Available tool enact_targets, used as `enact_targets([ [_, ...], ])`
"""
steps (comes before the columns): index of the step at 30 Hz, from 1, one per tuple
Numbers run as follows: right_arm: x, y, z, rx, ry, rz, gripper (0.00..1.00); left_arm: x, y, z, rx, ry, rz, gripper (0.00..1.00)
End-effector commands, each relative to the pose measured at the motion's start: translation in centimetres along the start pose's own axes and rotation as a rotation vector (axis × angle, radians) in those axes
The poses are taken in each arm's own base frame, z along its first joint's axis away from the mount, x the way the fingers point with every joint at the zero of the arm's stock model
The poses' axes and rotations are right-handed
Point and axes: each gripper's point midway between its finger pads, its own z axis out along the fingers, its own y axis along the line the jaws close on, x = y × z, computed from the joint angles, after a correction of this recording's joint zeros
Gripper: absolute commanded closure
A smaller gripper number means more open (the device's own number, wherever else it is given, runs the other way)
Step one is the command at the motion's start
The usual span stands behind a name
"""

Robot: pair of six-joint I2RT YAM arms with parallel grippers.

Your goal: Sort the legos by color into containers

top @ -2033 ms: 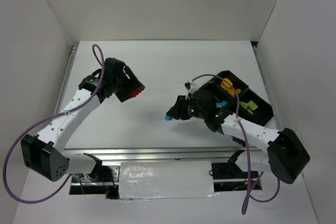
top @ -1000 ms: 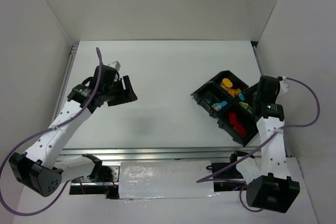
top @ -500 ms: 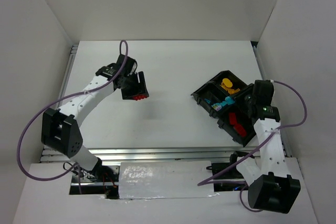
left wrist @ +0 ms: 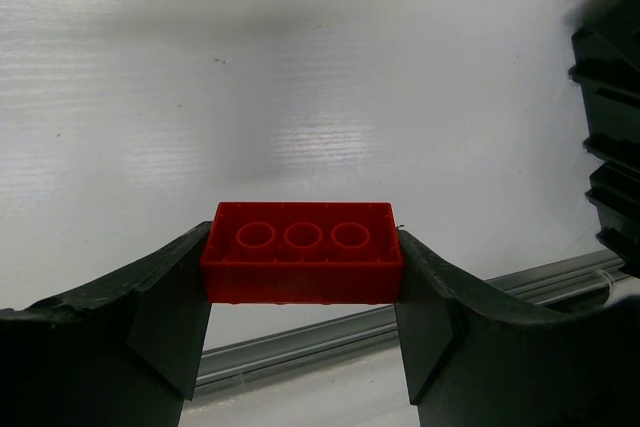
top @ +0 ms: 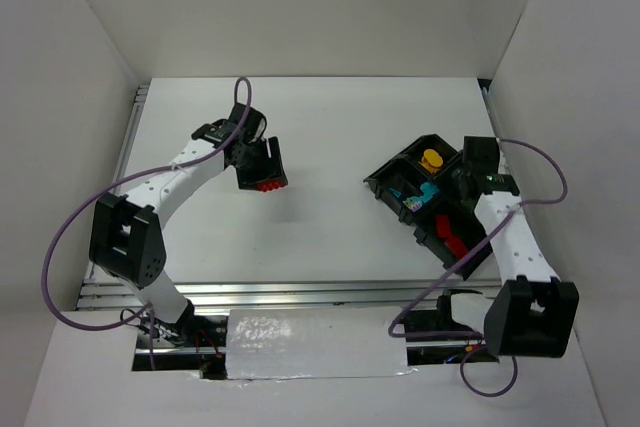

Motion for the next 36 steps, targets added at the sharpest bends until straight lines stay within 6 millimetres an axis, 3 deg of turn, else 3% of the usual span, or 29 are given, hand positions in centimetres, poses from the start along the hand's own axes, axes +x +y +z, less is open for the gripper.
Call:
enact_targets([
  [1, -1.3, 1.4, 1.9, 0.020, 0.014, -0.014, 0.91, -1.5, -2.0, -1.5, 0.092, -0.055, 0.011, 1.00],
  [5, -1.7, 3.0, 2.8, 0.015, 0.026, -0.036, 0.90, -1.1, -2.1, -2.4, 0.119, -0.077, 0.022, 1.00],
  [7, -1.6, 3.3, 3.4, 0.021, 0.037, -0.048, 0.78, -0.9, -1.9, -2.8, 0.124, -0.096, 0.020, 1.00],
  [8, -1.7, 3.6, 3.5, 0.025, 0.040, -0.056, 0.68, -0.8, -1.9, -2.9, 0.125, -0.098, 0.022, 1.00],
  [9, -1.4, 3.9, 3.6, 0.027, 0.049, -0.064, 0.52, -0.7, -1.9, -3.0, 0.129, -0.103, 0.024, 1.00],
  [14, 0.8, 5.7, 3.7, -0.008, 0.074, -0.142, 0.23, -0.4, -1.8, -4.0, 0.146, -0.124, 0.035, 1.00],
  [15, 0.9, 5.7, 3.6, -0.003, 0.071, -0.147, 0.11, -0.3, -1.9, -4.3, 0.155, -0.131, 0.038, 1.00],
  [19, 0.7, 6.8, 2.6, -0.032, 0.058, -0.157, 0.07, 0.1, -2.5, -5.0, 0.203, -0.136, 0.057, 1.00],
  [22, 0.7, 9.1, 0.3, -0.144, 0.039, -0.198, 0.07, 0.3, -4.2, -6.4, 0.302, -0.143, 0.085, 1.00],
  [23, 1.6, 10.8, -1.6, -0.261, 0.072, -0.223, 0.07, 0.3, -4.7, -6.9, 0.332, -0.148, 0.092, 1.00],
  [25, 3.9, 13.5, -3.3, -0.462, 0.112, -0.337, 0.06, 0.4, -6.0, -7.9, 0.401, -0.143, 0.097, 1.00],
  [27, 8.0, 16.2, -6.9, -0.746, 0.202, -0.484, 0.06, 0.7, -6.8, -8.6, 0.437, -0.112, 0.081, 1.00],
  [30, 13.1, 17.6, -11.7, -1.051, 0.278, -0.646, 0.06, 0.9, -8.3, -9.6, 0.498, -0.062, 0.021, 1.00],
  [31, 13.9, 17.6, -12.9, -1.109, 0.279, -0.673, 0.06, 1.6, -9.0, -9.9, 0.539, -0.010, -0.023, 1.00],
  [33, 16.5, 17.8, -15.1, -1.242, 0.306, -0.733, 0.06, 2.3, -9.5, -10.0, 0.572, 0.036, -0.068, 1.00],
  [36, 18.6, 18.1, -16.7, -1.314, 0.285, -0.792, 0.06, 3.1, -10.1, -10.8, 0.603, 0.092, -0.140, 1.00],
])
